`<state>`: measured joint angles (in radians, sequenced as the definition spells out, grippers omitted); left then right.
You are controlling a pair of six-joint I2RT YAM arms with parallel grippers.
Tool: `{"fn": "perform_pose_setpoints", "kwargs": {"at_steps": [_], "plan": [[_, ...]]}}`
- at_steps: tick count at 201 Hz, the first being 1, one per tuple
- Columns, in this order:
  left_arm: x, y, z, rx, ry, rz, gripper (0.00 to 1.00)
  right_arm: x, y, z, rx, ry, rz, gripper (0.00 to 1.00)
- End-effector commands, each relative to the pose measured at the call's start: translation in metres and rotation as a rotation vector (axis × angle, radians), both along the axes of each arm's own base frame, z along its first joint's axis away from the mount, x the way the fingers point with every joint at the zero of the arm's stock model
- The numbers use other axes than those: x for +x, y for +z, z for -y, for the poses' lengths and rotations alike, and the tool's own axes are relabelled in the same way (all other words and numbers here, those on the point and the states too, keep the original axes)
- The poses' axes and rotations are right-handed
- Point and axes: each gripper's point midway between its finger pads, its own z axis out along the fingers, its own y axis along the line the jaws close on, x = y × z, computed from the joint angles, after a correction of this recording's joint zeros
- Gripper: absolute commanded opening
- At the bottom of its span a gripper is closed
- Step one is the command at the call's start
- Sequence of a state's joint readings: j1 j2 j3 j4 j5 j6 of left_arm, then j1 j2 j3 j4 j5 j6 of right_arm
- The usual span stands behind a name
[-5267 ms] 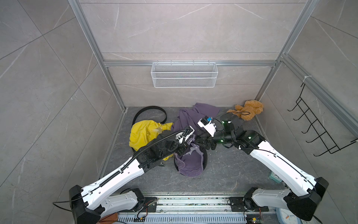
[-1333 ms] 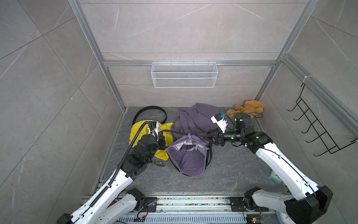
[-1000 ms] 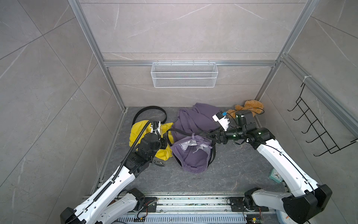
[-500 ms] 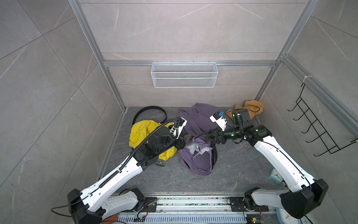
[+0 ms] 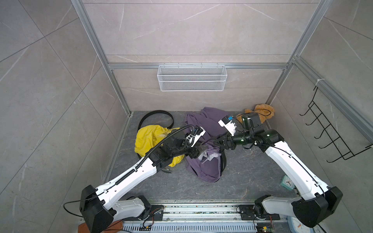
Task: Remove the belt from the trousers
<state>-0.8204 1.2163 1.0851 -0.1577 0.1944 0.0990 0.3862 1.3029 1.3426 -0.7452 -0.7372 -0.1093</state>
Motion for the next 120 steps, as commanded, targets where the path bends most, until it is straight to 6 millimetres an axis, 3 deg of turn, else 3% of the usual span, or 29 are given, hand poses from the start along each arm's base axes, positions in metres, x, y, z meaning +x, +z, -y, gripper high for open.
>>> {"fn": "perform_pose_setpoints", "kwargs": {"at_steps": [1,76,120], "plan": [[0.004,0.026,0.013,-0.044,-0.037,0.081,0.68,-0.004,0.021,-0.007,0.045,0.040,0.052,0.00],[0.026,0.024,0.033,-0.065,-0.010,0.113,0.54,-0.007,0.020,-0.011,0.049,0.052,0.042,0.00],[0.037,0.017,0.035,-0.060,0.029,0.119,0.22,-0.008,0.019,-0.010,0.047,0.056,0.049,0.00]]}}
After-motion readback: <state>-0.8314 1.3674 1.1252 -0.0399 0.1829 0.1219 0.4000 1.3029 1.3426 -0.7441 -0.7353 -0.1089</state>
